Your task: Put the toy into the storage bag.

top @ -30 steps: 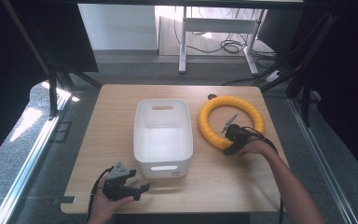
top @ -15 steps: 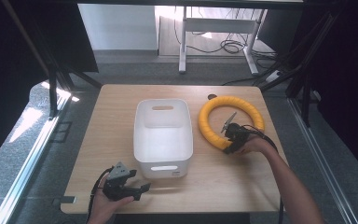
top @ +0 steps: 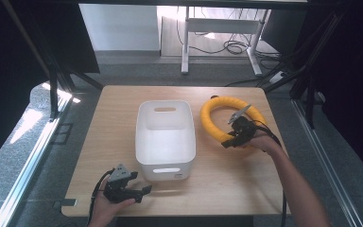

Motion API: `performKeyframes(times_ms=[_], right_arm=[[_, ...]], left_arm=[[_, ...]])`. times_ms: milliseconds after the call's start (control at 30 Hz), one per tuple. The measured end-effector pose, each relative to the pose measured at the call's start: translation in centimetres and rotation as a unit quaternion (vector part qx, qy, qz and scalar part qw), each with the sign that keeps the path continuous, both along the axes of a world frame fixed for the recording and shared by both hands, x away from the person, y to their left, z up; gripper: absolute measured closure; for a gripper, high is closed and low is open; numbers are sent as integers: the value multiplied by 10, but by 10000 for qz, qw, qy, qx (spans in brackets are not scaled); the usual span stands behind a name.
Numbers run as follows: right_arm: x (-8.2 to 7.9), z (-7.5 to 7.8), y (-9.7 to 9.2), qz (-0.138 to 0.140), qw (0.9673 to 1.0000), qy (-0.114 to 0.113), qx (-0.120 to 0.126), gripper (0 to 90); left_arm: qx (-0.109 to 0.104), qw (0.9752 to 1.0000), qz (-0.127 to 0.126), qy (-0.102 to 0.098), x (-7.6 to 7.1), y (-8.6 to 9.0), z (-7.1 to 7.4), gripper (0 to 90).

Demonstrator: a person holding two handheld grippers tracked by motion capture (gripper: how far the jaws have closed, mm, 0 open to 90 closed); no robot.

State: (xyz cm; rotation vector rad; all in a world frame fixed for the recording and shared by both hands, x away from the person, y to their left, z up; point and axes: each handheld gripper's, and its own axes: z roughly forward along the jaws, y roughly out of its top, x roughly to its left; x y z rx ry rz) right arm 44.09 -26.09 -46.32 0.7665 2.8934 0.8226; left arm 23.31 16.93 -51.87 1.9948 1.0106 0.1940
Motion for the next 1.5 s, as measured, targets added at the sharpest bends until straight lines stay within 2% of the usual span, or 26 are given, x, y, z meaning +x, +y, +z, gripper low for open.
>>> performKeyframes(times_ms=[33, 167, 267, 400, 567, 700, 867, 1133, 1433, 1500], right_arm=[[0, 0, 0, 0, 10000, 0, 0, 508], [1, 17, -4, -76, 9986, -47, 515, 516], [1, 26, -8, -115, 9968, -91, 787, 518], [1, 34, -16, -231, 9930, -133, 1148, 520], [0, 46, -26, -439, 9864, -203, 1573, 521], [-1, 56, -31, -475, 9832, -233, 1744, 522], [-3, 66, -38, -551, 9771, -276, 2035, 523], [-5, 73, -45, -640, 9679, -270, 2415, 523], [-8, 78, -47, -618, 9569, -252, 2828, 524], [-9, 79, -46, -616, 9554, -261, 2875, 524]], left_arm=[[3, 10000, -4, 3, 0, 0, 0, 197], [8, 10000, -17, 2, 0, -1, 0, 197], [-6, 10000, -6, 6, 0, 0, 0, 197], [-47, 10000, 9, -1, 0, 1, 1, 197], [-47, 10000, 10, -1, 1, 1, 1, 197], [-45, 10000, -6, 6, 1, 0, 0, 197], [-58, 10000, 13, 12, 0, 0, 1, 197], [-62, 10000, 3, -11, 1, 0, 1, 197], [-67, 10000, 0, -9, 0, 0, 1, 197], [-64, 10000, -2, -11, 0, 0, 1, 197]])
